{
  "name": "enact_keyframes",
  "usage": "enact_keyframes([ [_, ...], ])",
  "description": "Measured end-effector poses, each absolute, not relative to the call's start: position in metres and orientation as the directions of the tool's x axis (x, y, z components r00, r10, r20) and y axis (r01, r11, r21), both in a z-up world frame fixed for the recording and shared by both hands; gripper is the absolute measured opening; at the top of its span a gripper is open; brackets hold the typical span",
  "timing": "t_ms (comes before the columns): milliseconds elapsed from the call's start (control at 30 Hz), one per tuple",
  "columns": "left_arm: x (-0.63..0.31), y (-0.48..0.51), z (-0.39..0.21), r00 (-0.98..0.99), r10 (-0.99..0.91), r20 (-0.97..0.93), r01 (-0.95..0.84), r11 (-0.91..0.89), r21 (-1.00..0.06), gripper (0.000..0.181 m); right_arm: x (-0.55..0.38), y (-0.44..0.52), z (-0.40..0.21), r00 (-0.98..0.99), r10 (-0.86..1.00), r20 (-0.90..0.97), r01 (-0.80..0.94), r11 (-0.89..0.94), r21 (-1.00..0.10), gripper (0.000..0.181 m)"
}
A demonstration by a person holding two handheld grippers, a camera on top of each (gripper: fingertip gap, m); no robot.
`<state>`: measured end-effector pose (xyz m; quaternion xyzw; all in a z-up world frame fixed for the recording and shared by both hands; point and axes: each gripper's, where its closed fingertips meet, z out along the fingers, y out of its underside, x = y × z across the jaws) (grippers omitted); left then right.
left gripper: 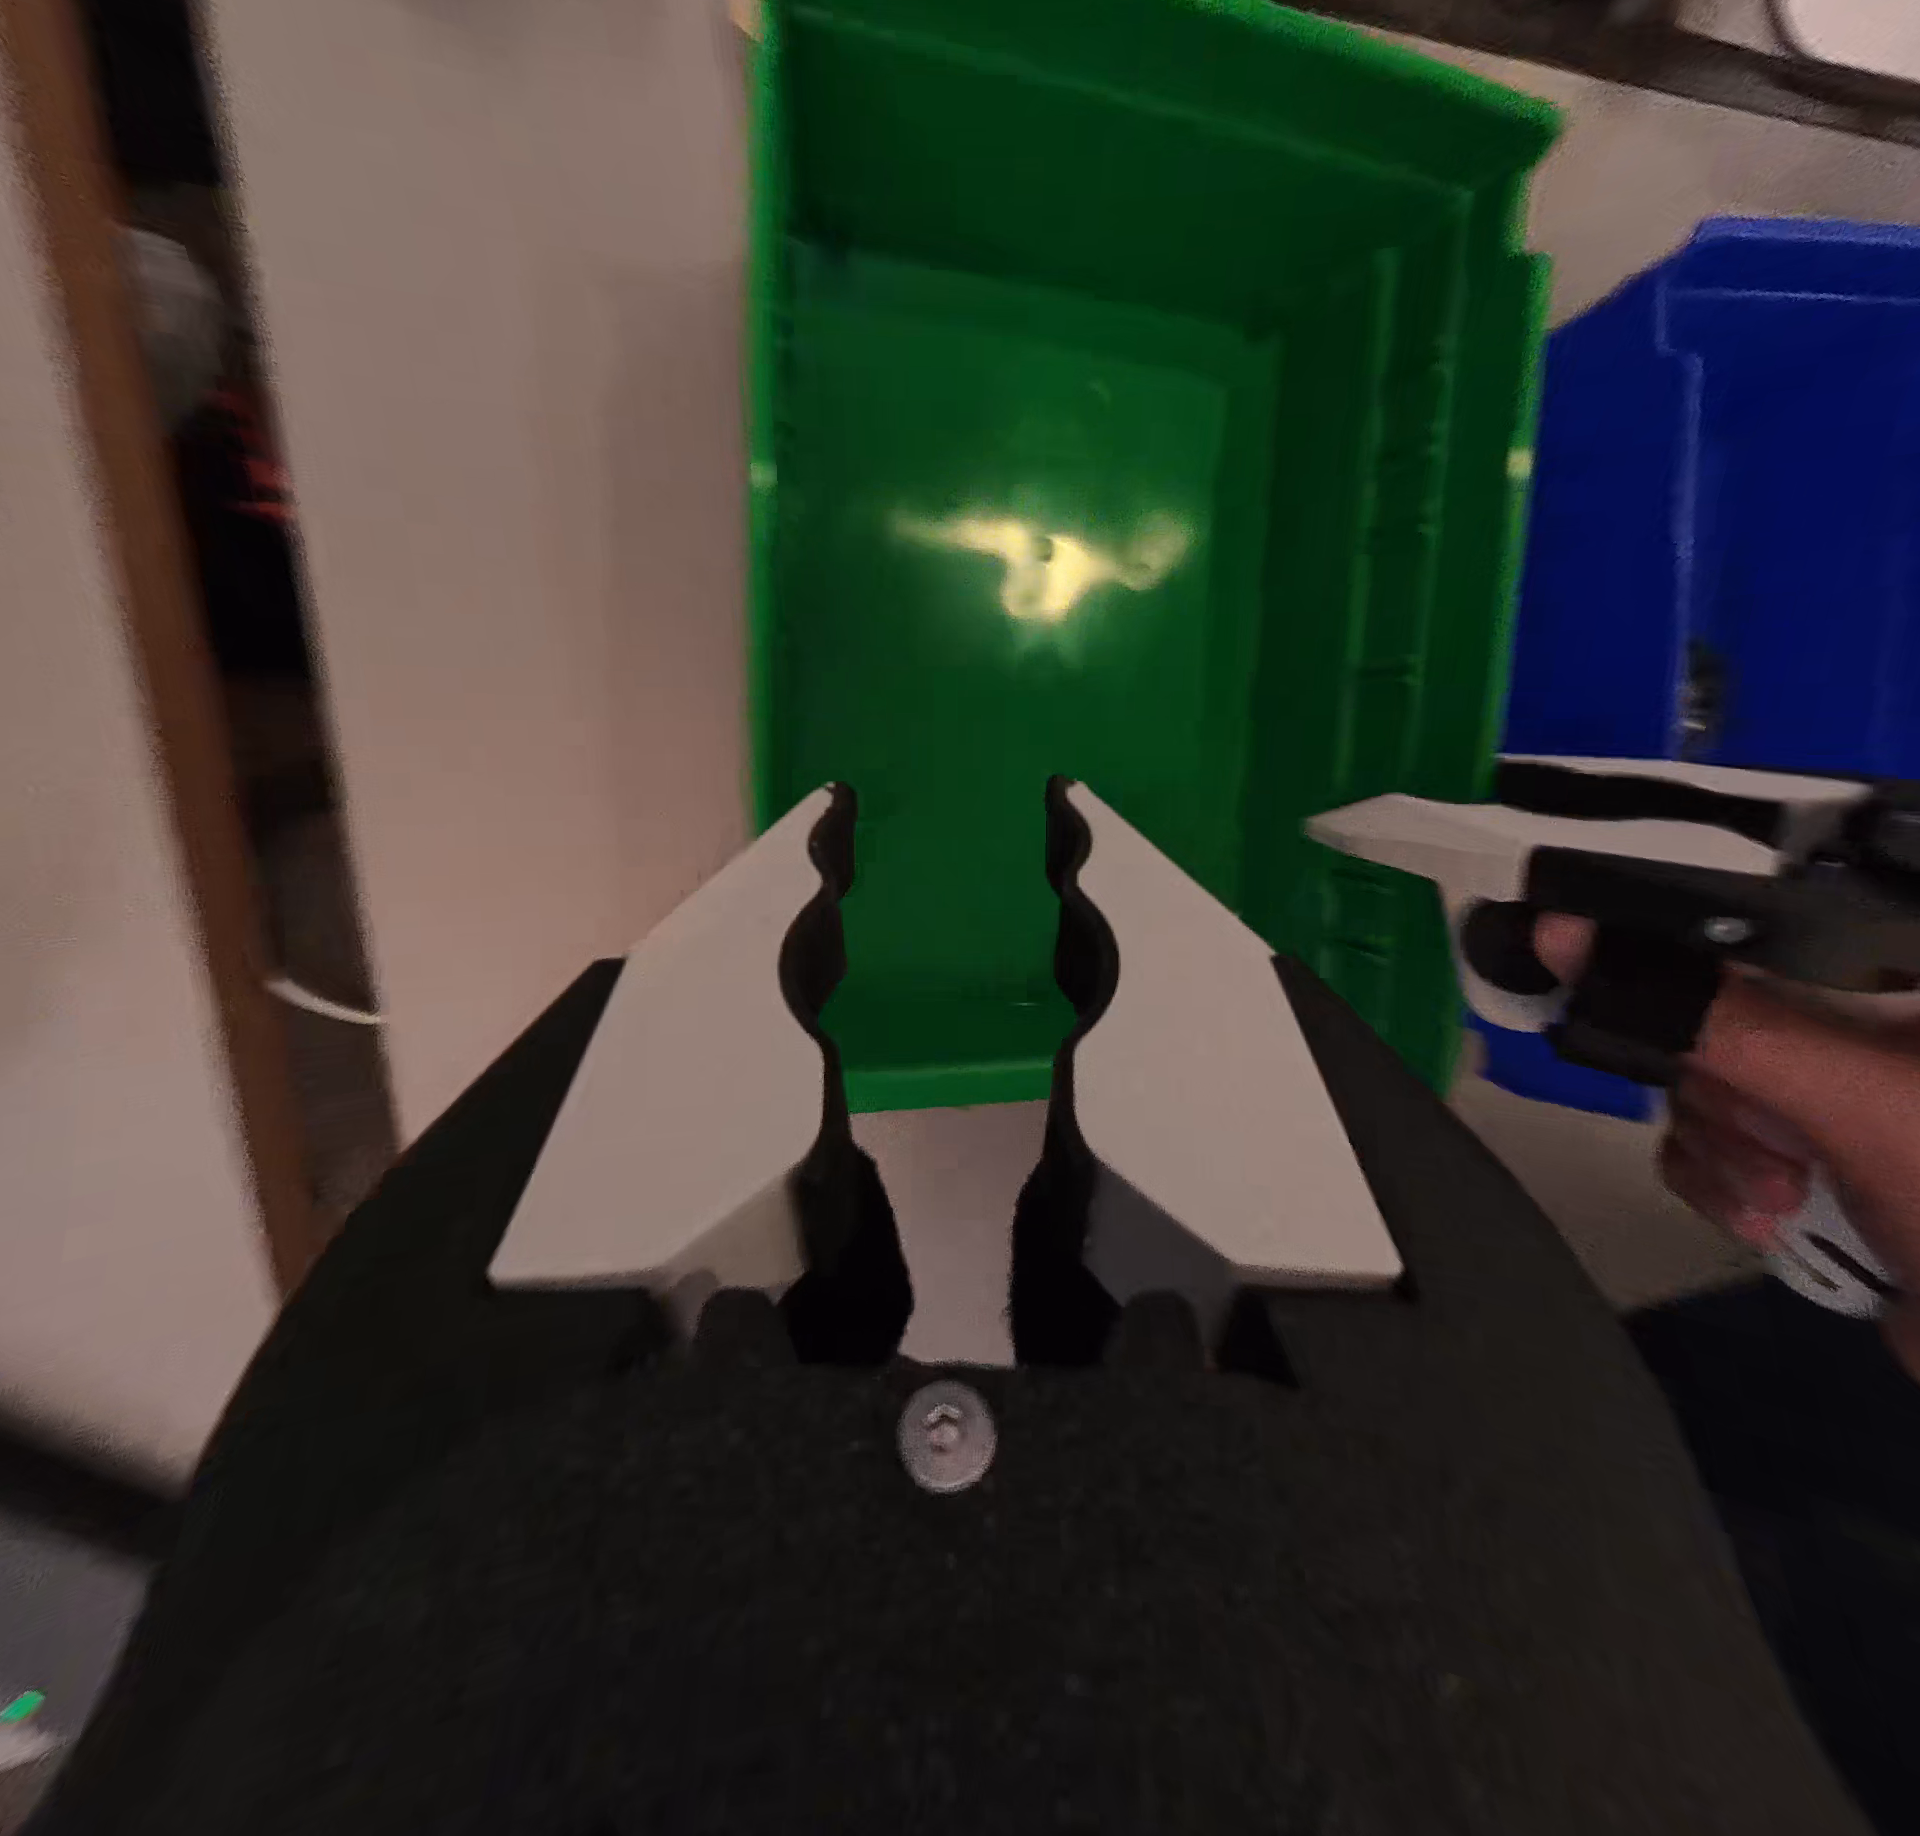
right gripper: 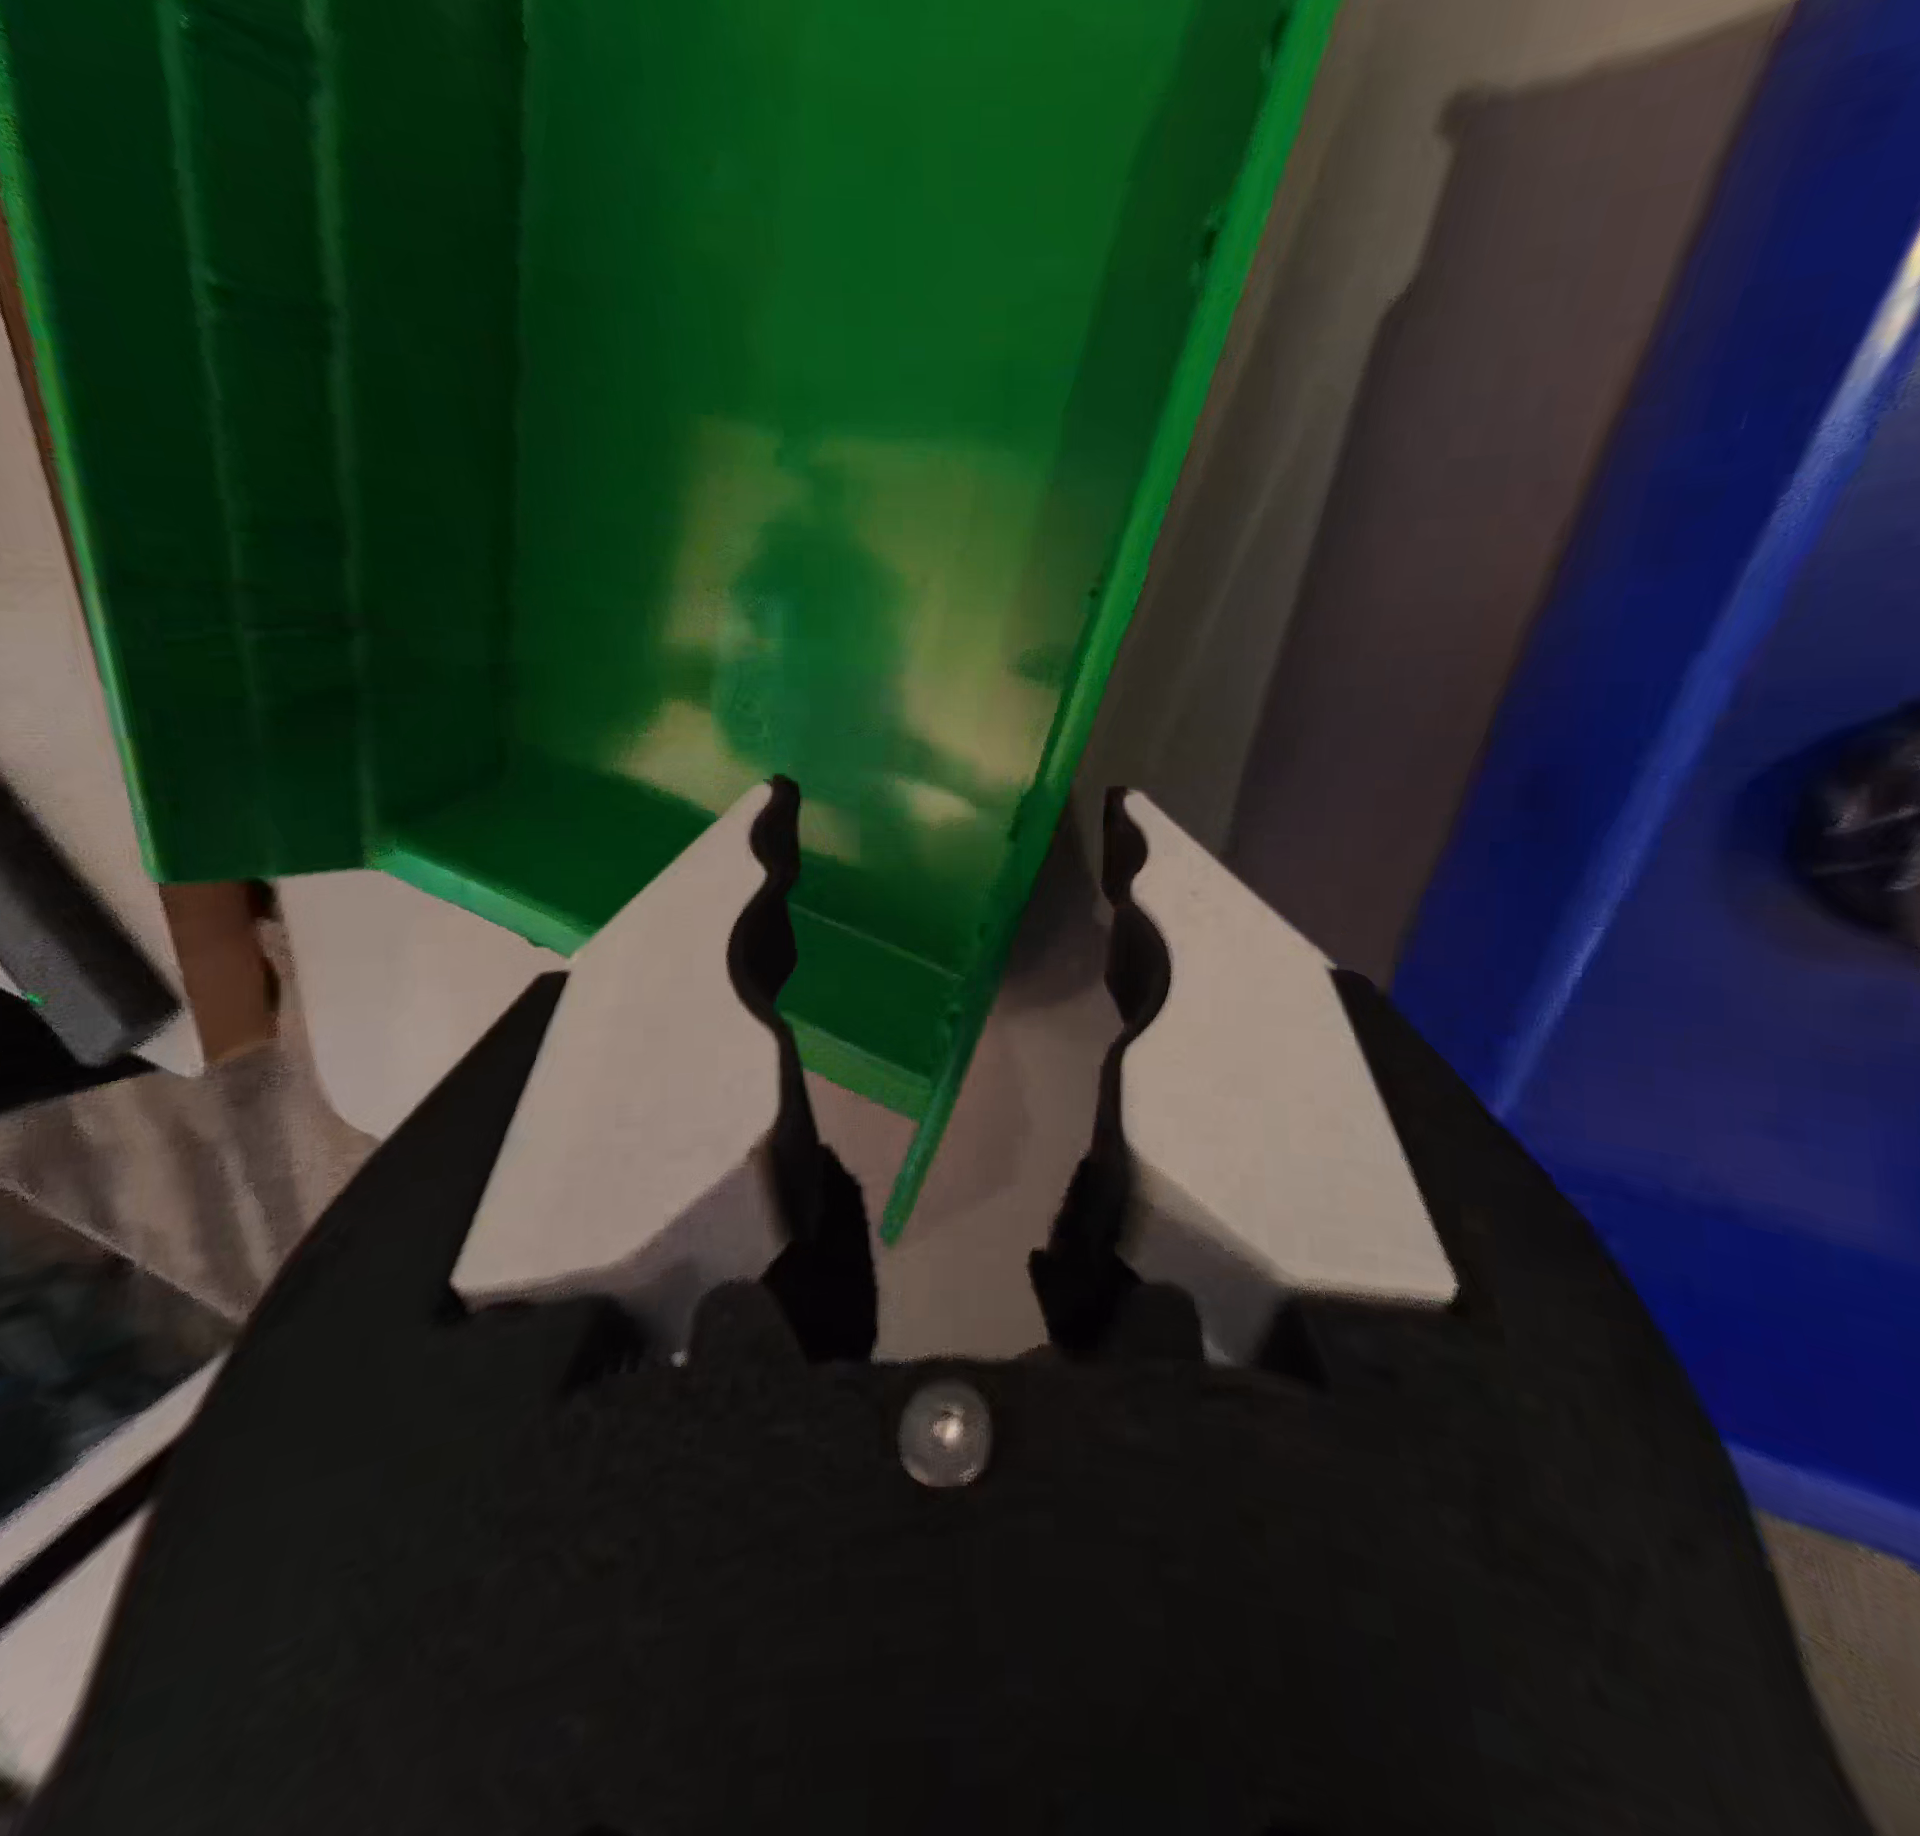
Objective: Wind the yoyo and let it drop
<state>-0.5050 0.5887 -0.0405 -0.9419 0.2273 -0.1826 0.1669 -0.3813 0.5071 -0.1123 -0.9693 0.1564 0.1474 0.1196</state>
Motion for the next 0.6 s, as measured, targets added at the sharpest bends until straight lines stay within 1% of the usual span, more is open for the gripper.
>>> enact_keyframes([
  [33, -0.518, 0.595, -0.043, 0.853, -0.476, 0.215, -0.368, -0.839, -0.4, 0.034, -0.382, 0.509, -0.115, 0.9, -0.293, -0.323, -0.36, -0.917, -0.171, 0.054],
  [67, -0.531, 0.599, -0.053, 0.871, -0.46, 0.173, -0.373, -0.848, -0.378, 0.039, -0.382, 0.511, -0.118, 0.901, -0.296, -0.317, -0.362, -0.916, -0.173, 0.047],
  [100, -0.541, 0.599, -0.07, 0.88, -0.448, 0.155, -0.382, -0.864, -0.329, 0.044, -0.382, 0.512, -0.123, 0.907, -0.297, -0.299, -0.356, -0.92, -0.167, 0.044],
  [133, -0.546, 0.594, -0.09, 0.879, -0.444, 0.173, -0.395, -0.882, -0.257, 0.048, -0.382, 0.511, -0.13, 0.909, -0.303, -0.285, -0.353, -0.924, -0.145, 0.042],
  [167, -0.547, 0.585, -0.11, 0.873, -0.442, 0.203, -0.41, -0.894, -0.182, 0.048, -0.383, 0.51, -0.137, 0.907, -0.312, -0.281, -0.355, -0.927, -0.117, 0.04],
  [200, -0.547, 0.579, -0.126, 0.87, -0.439, 0.226, -0.42, -0.898, -0.131, 0.042, -0.382, 0.508, -0.144, 0.909, -0.325, -0.263, -0.359, -0.929, -0.094, 0.033],
  [233, -0.545, 0.574, -0.137, 0.866, -0.435, 0.245, -0.422, -0.9, -0.109, 0.013, -0.375, 0.505, -0.149, 0.918, -0.337, -0.21, -0.359, -0.93, -0.081, 0.014],
  [267, -0.546, 0.572, -0.144, 0.87, -0.437, 0.23, -0.424, -0.9, -0.104, 0.003, -0.371, 0.504, -0.15, 0.922, -0.338, -0.189, -0.359, -0.93, -0.085, 0.006],
  [333, -0.548, 0.569, -0.143, 0.867, -0.471, 0.162, -0.456, -0.881, -0.123, 0.0, -0.368, 0.509, -0.145, 0.911, -0.35, -0.216, -0.379, -0.919, -0.107, 0.005],
  [400, -0.546, 0.566, -0.125, 0.858, -0.506, 0.084, -0.485, -0.854, -0.19, 0.0, -0.361, 0.518, -0.129, 0.931, -0.309, -0.194, -0.345, -0.92, -0.186, 0.005],
  [467, -0.546, 0.557, -0.099, 0.881, -0.47, 0.061, -0.443, -0.863, -0.243, 0.0, -0.358, 0.524, -0.111, 0.941, -0.267, -0.207, -0.313, -0.92, -0.235, 0.004],
  [533, -0.546, 0.553, -0.066, 0.909, -0.411, 0.076, -0.368, -0.873, -0.319, 0.001, -0.357, 0.528, -0.091, 0.942, -0.223, -0.251, -0.291, -0.915, -0.279, 0.003],
  [600, -0.542, 0.552, -0.033, 0.919, -0.391, 0.043, -0.347, -0.857, -0.381, 0.001, -0.355, 0.532, -0.066, 0.944, -0.175, -0.28, -0.265, -0.907, -0.328, 0.003],
])
